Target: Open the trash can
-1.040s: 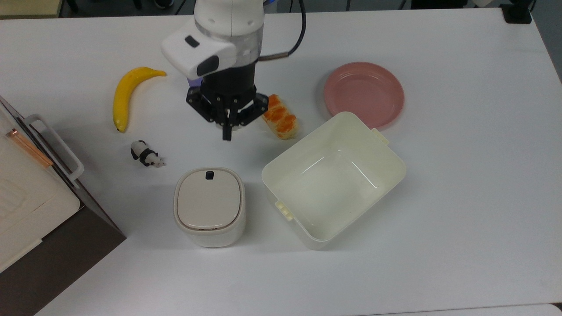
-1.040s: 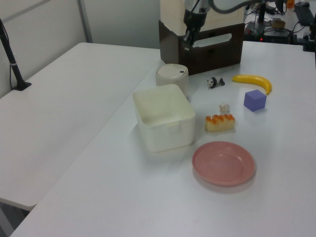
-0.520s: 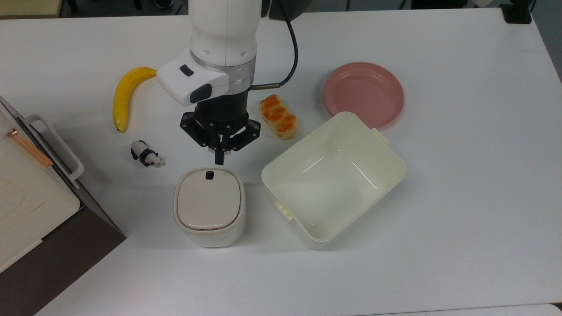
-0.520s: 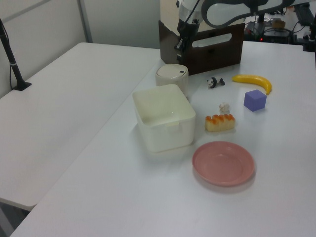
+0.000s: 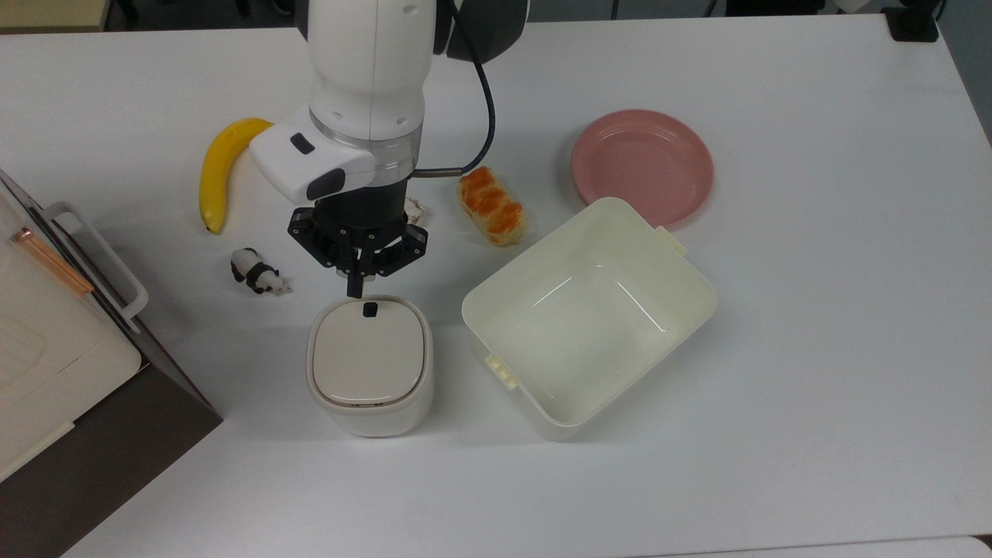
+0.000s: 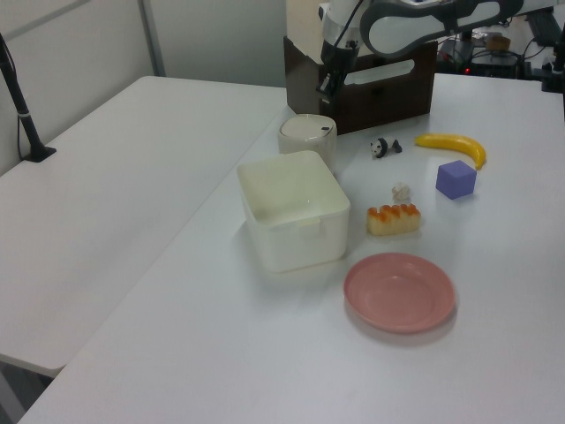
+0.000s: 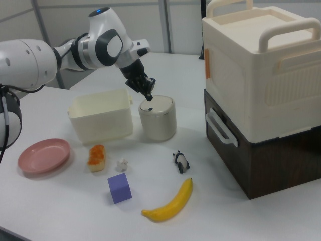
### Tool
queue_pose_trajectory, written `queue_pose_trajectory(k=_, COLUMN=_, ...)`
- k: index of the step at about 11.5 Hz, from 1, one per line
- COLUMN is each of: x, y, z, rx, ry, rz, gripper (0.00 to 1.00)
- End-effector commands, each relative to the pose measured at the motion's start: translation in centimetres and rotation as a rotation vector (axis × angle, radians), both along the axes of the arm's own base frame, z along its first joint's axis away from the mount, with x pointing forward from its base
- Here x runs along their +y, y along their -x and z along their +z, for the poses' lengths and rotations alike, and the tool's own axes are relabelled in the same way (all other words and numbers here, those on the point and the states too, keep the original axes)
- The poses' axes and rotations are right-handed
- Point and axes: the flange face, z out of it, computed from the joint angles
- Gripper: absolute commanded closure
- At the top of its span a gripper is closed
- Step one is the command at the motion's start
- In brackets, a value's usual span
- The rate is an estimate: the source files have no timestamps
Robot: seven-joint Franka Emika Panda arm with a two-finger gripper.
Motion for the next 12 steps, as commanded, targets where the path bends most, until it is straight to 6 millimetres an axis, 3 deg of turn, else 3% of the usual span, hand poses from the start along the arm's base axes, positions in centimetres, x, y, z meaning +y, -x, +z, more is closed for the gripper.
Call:
queue_pose_trajectory(k=1, x=0.3, y=0.1, z=-2.6, rx=0.02, ry=0.04, rz=0.0, gripper=1.0)
queue_pose_trajectory(k=5, x=0.5, y=-0.4, z=-4.8, rx=0.038, ry=0.062, rz=-0.015, gripper=1.0)
queue_pose_trajectory(k=12, x=0.7, y=-0.9, z=-4.4, rx=-0.03, ry=0.052, rz=-0.026, gripper=1.0)
